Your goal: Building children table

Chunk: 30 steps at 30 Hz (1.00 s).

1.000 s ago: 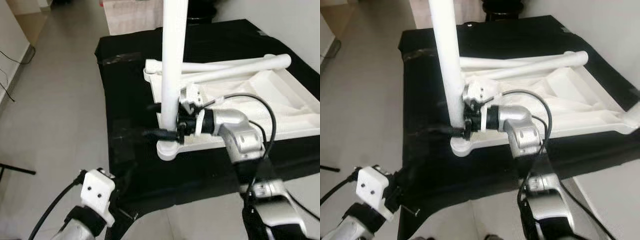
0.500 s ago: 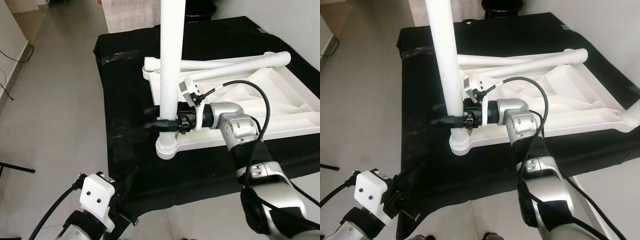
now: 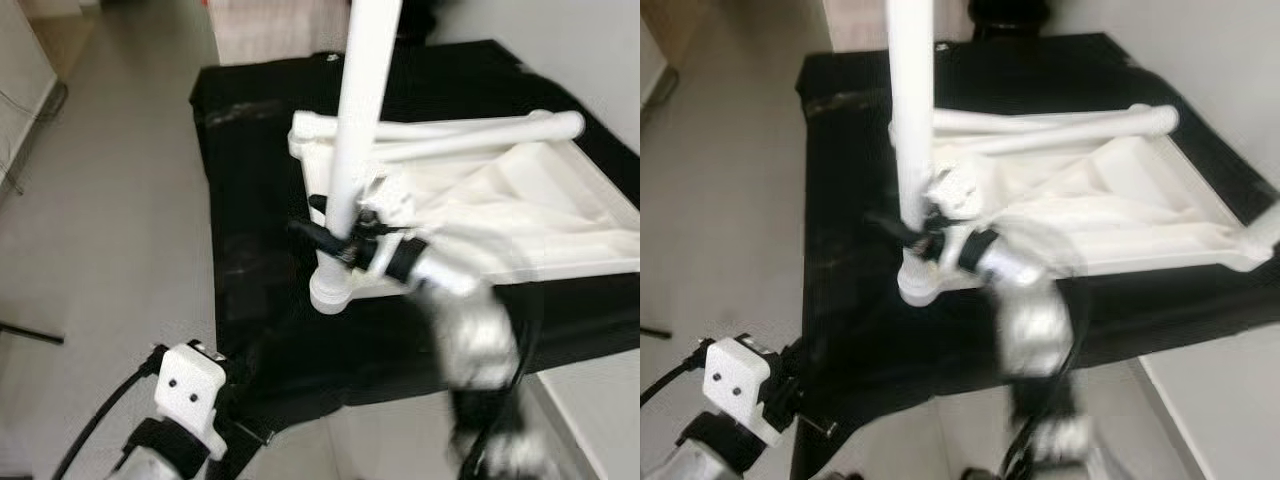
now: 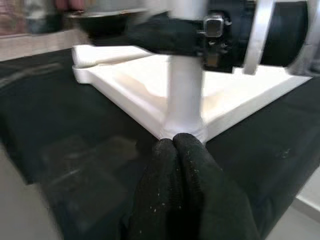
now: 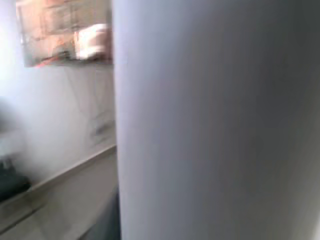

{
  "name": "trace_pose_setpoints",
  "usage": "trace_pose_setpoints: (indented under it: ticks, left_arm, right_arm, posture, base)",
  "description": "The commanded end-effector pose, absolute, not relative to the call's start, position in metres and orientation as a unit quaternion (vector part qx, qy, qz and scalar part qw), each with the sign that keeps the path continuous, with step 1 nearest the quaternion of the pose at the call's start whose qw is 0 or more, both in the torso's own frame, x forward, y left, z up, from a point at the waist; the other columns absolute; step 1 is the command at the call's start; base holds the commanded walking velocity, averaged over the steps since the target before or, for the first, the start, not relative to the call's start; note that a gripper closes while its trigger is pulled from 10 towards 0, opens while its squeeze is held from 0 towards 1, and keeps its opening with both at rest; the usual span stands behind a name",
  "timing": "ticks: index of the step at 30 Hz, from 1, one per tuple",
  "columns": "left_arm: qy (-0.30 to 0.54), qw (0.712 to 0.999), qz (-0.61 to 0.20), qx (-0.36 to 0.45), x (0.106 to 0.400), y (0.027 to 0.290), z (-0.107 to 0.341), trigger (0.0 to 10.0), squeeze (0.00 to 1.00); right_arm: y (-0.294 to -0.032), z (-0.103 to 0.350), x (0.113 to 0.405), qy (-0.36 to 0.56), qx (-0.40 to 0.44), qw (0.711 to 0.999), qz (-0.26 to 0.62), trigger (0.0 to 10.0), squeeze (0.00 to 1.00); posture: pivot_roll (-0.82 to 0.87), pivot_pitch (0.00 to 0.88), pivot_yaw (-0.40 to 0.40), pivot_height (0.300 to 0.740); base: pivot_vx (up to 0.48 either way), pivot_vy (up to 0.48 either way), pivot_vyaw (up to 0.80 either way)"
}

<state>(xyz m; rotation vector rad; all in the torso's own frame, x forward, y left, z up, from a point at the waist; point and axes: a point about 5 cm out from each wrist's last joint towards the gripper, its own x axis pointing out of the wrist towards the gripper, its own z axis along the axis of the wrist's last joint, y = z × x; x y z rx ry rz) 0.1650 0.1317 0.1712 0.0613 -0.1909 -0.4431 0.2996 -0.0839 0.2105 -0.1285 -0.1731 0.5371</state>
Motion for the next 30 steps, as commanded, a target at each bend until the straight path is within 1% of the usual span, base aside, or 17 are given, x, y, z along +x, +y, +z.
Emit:
trace_pose_setpoints:
  ticks: [1, 8, 9, 11, 12, 13, 14, 15, 22, 23, 24, 25, 26, 27, 28, 29, 30]
  left_arm:
    - [-0.074, 0.973, -0.216, 0.027, 0.165, 0.135, 0.163, 10.0, 0.0]
    - [-0.074, 0.973, -0.216, 0.025, 0.172, 0.136, 0.16, 10.0, 0.0]
    - [-0.077, 0.975, -0.208, 0.026, 0.173, 0.137, 0.16, 10.0, 0.0]
    - [-0.079, 0.976, -0.202, 0.027, 0.174, 0.137, 0.16, 10.0, 0.0]
    - [-0.081, 0.976, -0.199, 0.027, 0.174, 0.138, 0.16, 10.0, 0.0]
    - [-0.081, 0.976, -0.199, 0.027, 0.175, 0.138, 0.16, 10.0, 0.0]
    - [-0.081, 0.976, -0.199, 0.027, 0.175, 0.138, 0.16, 10.0, 0.0]
    - [-0.08, 0.976, -0.201, 0.026, 0.175, 0.138, 0.16, 10.0, 0.0]
    - [-0.08, 0.975, -0.206, 0.024, 0.176, 0.137, 0.16, 10.0, 0.0]
    - [-0.081, 0.975, -0.208, 0.023, 0.175, 0.136, 0.16, 10.0, 0.0]
    - [-0.081, 0.974, -0.209, 0.023, 0.174, 0.136, 0.161, 10.0, 0.0]
    - [-0.08, 0.974, -0.21, 0.022, 0.173, 0.135, 0.161, 10.0, 0.0]
    - [-0.08, 0.974, -0.211, 0.022, 0.172, 0.135, 0.161, 10.0, 0.0]
    - [-0.08, 0.974, -0.211, 0.022, 0.172, 0.135, 0.161, 10.0, 0.0]
    - [-0.08, 0.974, -0.211, 0.022, 0.172, 0.135, 0.161, 10.0, 0.0]
    - [-0.08, 0.974, -0.212, 0.022, 0.17, 0.134, 0.162, 10.0, 0.0]
    - [-0.079, 0.974, -0.213, 0.022, 0.169, 0.134, 0.162, 10.0, 0.0]
  right_arm:
    - [-0.105, 0.178, 0.299, -0.007, -0.098, 0.977, 0.187, 0.0, 0.0]
    - [-0.088, 0.17, 0.307, -0.008, -0.07, 0.962, 0.263, 0.0, 0.0]
    - [-0.085, 0.17, 0.306, -0.006, -0.075, 0.957, 0.28, 10.0, 0.0]
    - [-0.084, 0.17, 0.305, -0.004, -0.078, 0.954, 0.29, 10.0, 0.0]
    - [-0.082, 0.174, 0.304, -0.013, -0.068, 0.943, 0.325, 10.0, 0.0]
    - [-0.081, 0.181, 0.301, -0.019, -0.064, 0.939, 0.336, 10.0, 0.06]
    - [-0.081, 0.181, 0.301, -0.019, -0.064, 0.939, 0.336, 10.0, 0.06]
    - [-0.079, 0.187, 0.299, -0.018, -0.034, 0.93, 0.366, 10.0, 1.0]
    - [-0.077, 0.196, 0.295, -0.018, 0.004, 0.914, 0.406, 10.0, 1.0]
    - [-0.076, 0.209, 0.299, -0.051, -0.031, 0.873, 0.484, 10.0, 1.0]
    - [-0.078, 0.218, 0.303, -0.062, -0.072, 0.819, 0.565, 10.0, 0.93]
    - [-0.082, 0.224, 0.306, -0.065, -0.101, 0.779, 0.615, 10.0, 0.93]
    - [-0.084, 0.227, 0.307, -0.063, -0.117, 0.756, 0.641, 10.0, 0.93]
    - [-0.084, 0.227, 0.307, -0.063, -0.117, 0.756, 0.641, 10.0, 0.93]
    - [-0.085, 0.228, 0.309, -0.055, -0.122, 0.75, 0.648, 10.0, 0.54]
    - [-0.087, 0.229, 0.314, -0.043, -0.128, 0.734, 0.666, 10.0, 0.0]
    - [-0.089, 0.231, 0.319, -0.029, -0.131, 0.719, 0.682, 10.0, 0.0]
  posture:
    - [0.02, 0.183, 0.002, 0.74]
    - [0.03, 0.149, -0.016, 0.74]
    - [0.03, 0.142, -0.017, 0.74]
    - [0.03, 0.142, -0.017, 0.74]
    - [0.03, 0.14, -0.016, 0.74]
    - [0.03, 0.14, -0.016, 0.74]
    - [0.03, 0.14, -0.016, 0.74]
    - [0.03, 0.136, -0.015, 0.74]
    - [0.03, 0.14, -0.01, 0.74]
    - [0.03, 0.149, -0.001, 0.74]
    - [0.04, 0.156, -0.001, 0.74]
    - [0.04, 0.156, -0.001, 0.74]
    - [0.04, 0.156, -0.001, 0.74]
    - [0.04, 0.156, -0.001, 0.74]
    - [0.05, 0.162, -0.002, 0.74]
    - [0.06, 0.173, -0.008, 0.74]
    - [0.06, 0.173, -0.008, 0.74]
  base:
    - [0.0, 0.0, 0.0]
    - [0.0, 0.0, 0.0]
    - [0.0, 0.0, 0.0]
    - [0.0, 0.0, 0.0]
    - [0.0, 0.0, 0.0]
    - [0.0, 0.0, 0.0]
    - [0.0, 0.0, 0.0]
    - [0.0, 0.0, 0.0]
    - [0.0, 0.0, 0.0]
    - [0.0, 0.0, 0.0]
    - [0.0, 0.0, 0.0]
    - [0.0, 0.0, 0.0]
    - [0.0, 0.0, 0.0]
    - [0.0, 0.0, 0.0]
    - [0.0, 0.0, 0.0]
    - [0.0, 0.0, 0.0]
    - [0.0, 0.0, 0.0]
